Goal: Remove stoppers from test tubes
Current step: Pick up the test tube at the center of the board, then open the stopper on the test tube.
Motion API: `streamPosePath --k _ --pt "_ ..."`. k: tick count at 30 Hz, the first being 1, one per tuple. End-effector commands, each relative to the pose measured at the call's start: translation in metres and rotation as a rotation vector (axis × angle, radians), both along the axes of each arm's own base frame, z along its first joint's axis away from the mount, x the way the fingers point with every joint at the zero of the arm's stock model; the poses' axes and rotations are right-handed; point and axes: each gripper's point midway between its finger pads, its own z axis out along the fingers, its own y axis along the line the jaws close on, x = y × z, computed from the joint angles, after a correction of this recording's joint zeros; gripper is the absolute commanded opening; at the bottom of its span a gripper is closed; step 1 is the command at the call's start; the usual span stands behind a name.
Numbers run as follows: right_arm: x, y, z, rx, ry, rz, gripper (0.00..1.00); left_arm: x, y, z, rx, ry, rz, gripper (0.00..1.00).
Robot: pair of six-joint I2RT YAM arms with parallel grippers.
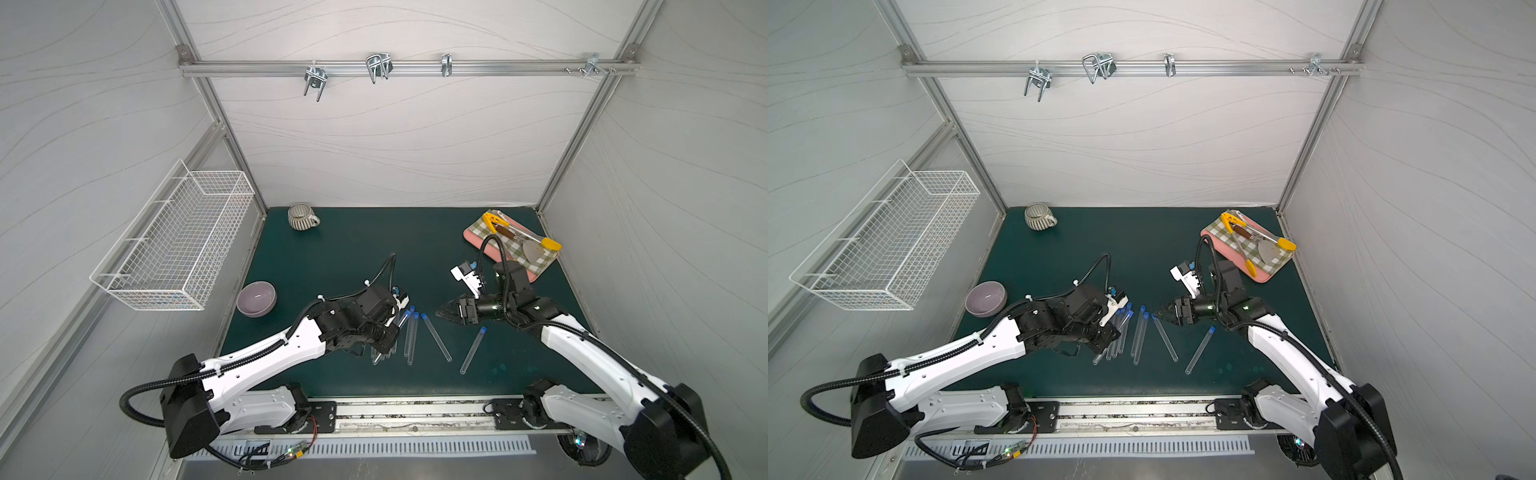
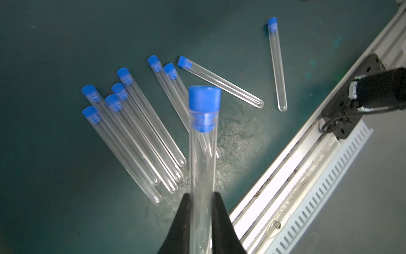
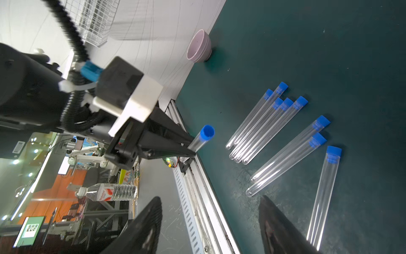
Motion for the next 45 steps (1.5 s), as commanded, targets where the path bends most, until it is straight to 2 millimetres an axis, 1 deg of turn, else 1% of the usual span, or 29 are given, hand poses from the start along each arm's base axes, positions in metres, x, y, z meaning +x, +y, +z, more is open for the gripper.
streamPosePath --k 1,5,9,13,16,24,30,38,45 --pt "0.002 0.015 0.016 0.057 -0.05 0.055 0.66 -0.001 -0.02 0.021 -0.049 -0.06 -0.077 0.0" --pt "0.001 0.025 0.011 0.065 -0.036 0.083 0.61 -0.003 -0.027 0.02 -0.042 -0.077 -0.111 0.0" --pt "0.0 0.029 0.004 0.07 -0.015 0.099 0.54 -0.005 -0.033 0.017 -0.03 -0.079 -0.135 0.0" --pt "-0.004 0.034 -0.001 0.077 0.001 0.122 0.51 -0.002 -0.035 0.016 -0.022 -0.089 -0.134 0.0" --pt "-0.006 0.035 -0.006 0.076 0.011 0.129 0.45 -0.001 -0.036 0.016 -0.023 -0.097 -0.134 0.0" --pt "-0.012 0.036 -0.021 0.062 0.044 0.146 0.45 0.0 -0.038 0.019 -0.035 -0.11 -0.136 0.0" --pt "-0.017 0.04 -0.02 0.078 0.05 0.171 0.43 0.0 -0.038 0.02 -0.04 -0.118 -0.137 0.0" --pt "-0.021 0.041 -0.018 0.092 0.066 0.187 0.31 0.001 -0.037 0.021 -0.042 -0.125 -0.134 0.0" --pt "-0.022 0.041 -0.019 0.093 0.071 0.187 0.26 0.0 -0.037 0.023 -0.048 -0.13 -0.136 0.0"
